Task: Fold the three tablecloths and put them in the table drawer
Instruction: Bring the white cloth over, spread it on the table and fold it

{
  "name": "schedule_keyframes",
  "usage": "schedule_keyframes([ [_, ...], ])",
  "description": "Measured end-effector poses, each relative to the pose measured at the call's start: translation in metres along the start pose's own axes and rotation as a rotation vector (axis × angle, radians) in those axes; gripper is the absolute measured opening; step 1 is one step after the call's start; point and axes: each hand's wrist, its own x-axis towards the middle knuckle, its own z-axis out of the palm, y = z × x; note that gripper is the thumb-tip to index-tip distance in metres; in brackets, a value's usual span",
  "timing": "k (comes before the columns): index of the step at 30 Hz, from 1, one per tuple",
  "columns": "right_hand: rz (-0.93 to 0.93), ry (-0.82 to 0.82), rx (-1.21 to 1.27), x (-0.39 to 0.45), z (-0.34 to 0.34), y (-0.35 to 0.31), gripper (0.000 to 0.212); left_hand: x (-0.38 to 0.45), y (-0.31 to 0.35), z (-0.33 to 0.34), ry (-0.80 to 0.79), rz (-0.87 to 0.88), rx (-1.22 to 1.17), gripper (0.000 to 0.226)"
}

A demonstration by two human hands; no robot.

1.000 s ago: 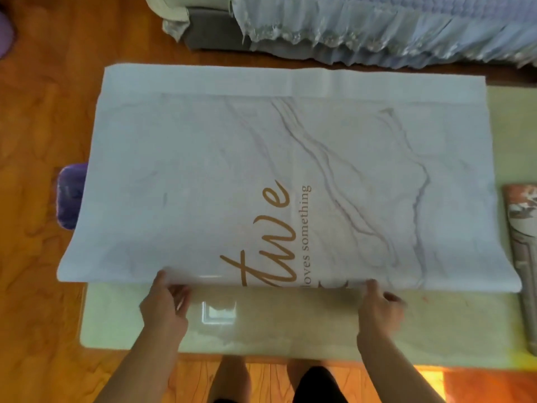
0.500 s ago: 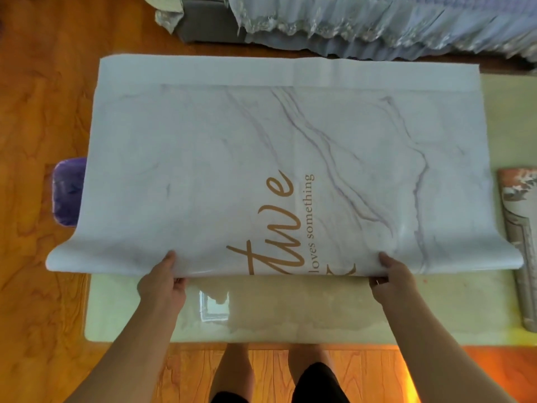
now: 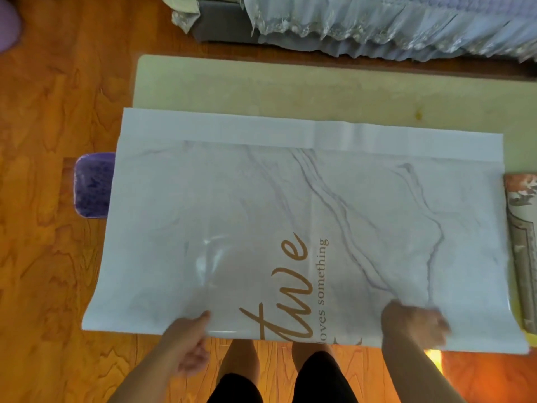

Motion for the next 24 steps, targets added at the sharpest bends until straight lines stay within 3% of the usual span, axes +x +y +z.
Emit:
schedule_keyframes([
  [2,-0.427,-0.069,-0.006,-0.038,-0.004,-0.05,0.052,0.001,0.039,-0.012,0.163,0.403,0.242,0.037],
  [5,-1.056,-0.242,-0.149,-0.067,0.019,-0.133,0.036,0.004,0.129,-0.043,0.529,0.9,0.328,0.013],
  [9,-1.451,-0.166,-0.227,-0.095,0.064,-0.249,0.033,0.033,0.251,-0.096,0.777,1.179,0.59,0.032],
  [14,-1.56,-0.067,-0.371,-0.121,0.105,-0.323,0.042,0.054,0.321,-0.137,0.841,1.193,0.842,0.056],
  [19,-1.533,-0.137,-0.379,-0.113,0.103,-0.336,0.051,0.048,0.343,-0.16,0.725,1.126,0.966,0.05],
  [22,-1.488,-0.141,-0.443,-0.105,0.097,-0.335,0.032,0.046,0.346,-0.166,0.669,1.122,1.087,0.044],
  [24,-1.485,-0.106,-0.383,-0.098,0.098,-0.332,0.013,0.052,0.341,-0.17,0.688,1.197,1.046,0.036],
])
